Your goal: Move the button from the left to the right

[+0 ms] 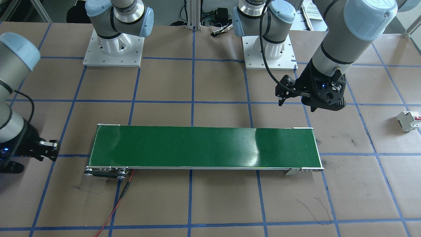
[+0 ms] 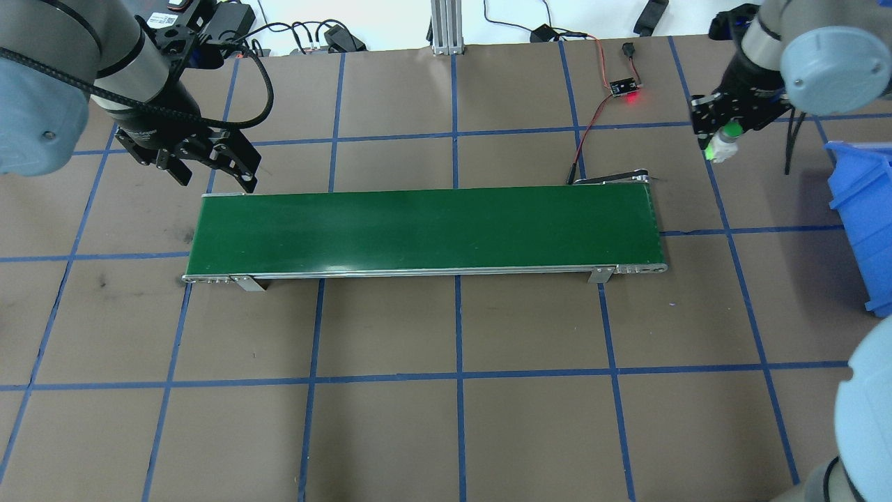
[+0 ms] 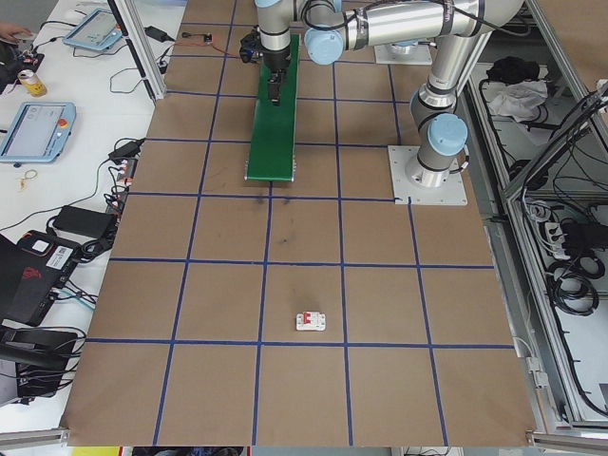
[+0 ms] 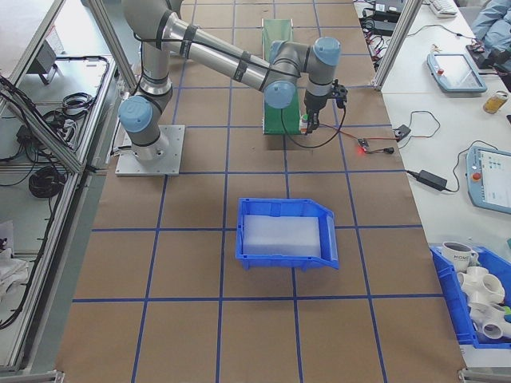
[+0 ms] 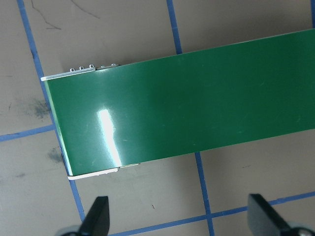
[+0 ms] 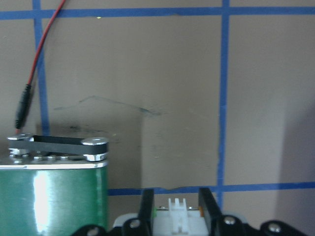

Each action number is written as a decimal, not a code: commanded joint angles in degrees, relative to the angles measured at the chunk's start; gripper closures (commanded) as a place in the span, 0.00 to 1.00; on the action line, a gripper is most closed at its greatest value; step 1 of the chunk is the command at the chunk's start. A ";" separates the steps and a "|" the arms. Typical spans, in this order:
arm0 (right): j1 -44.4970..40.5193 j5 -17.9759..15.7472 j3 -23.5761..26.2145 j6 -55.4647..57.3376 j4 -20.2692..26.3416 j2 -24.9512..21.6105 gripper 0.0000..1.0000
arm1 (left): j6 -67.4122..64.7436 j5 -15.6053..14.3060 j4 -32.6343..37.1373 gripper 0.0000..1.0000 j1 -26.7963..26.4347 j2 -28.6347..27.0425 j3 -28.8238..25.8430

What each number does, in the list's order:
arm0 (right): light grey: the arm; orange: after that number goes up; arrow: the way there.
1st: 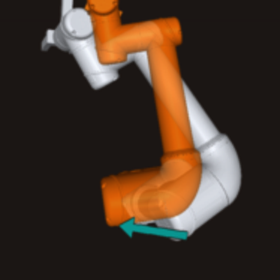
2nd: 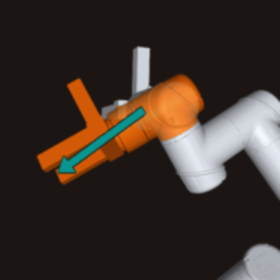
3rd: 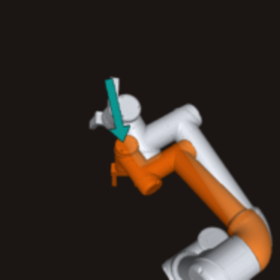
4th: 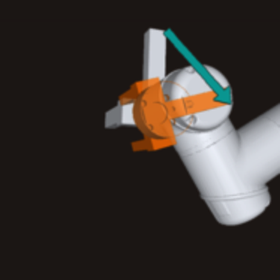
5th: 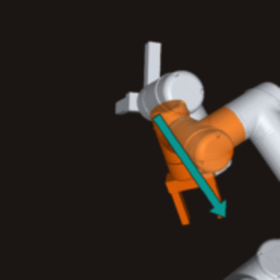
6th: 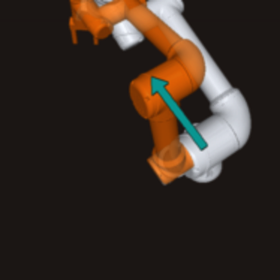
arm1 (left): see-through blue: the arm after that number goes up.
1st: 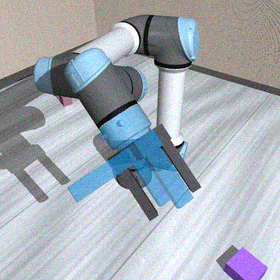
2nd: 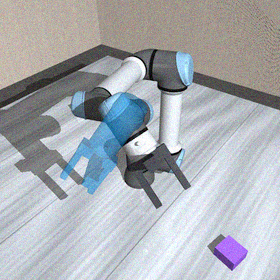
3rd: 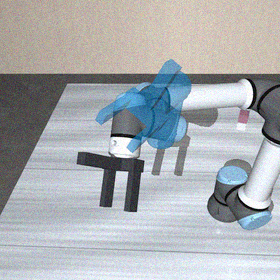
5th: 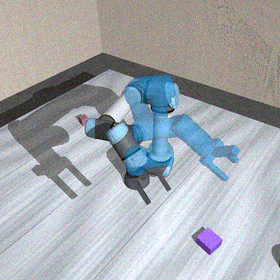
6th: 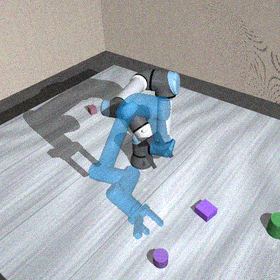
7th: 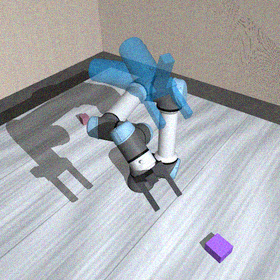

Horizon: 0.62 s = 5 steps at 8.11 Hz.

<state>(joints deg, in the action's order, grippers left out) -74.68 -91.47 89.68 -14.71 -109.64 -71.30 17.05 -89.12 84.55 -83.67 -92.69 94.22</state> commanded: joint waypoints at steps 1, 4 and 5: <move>12.85 0.06 -1.53 -19.75 -1.01 -0.68 0.61 | 0.01 0.00 -0.35 0.00 0.00 -0.03 0.00; 24.11 -0.46 -1.44 -41.21 -4.95 -0.07 0.62 | 0.09 0.00 -0.35 0.00 0.00 -0.03 0.09; 28.23 -0.20 -1.44 -46.32 -7.58 0.89 0.63 | 0.09 0.00 -0.35 0.00 0.00 -0.03 0.00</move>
<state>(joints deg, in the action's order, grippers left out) -53.70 -91.71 88.26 -50.06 -113.32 -71.59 17.13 -89.12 84.21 -83.67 -92.72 94.24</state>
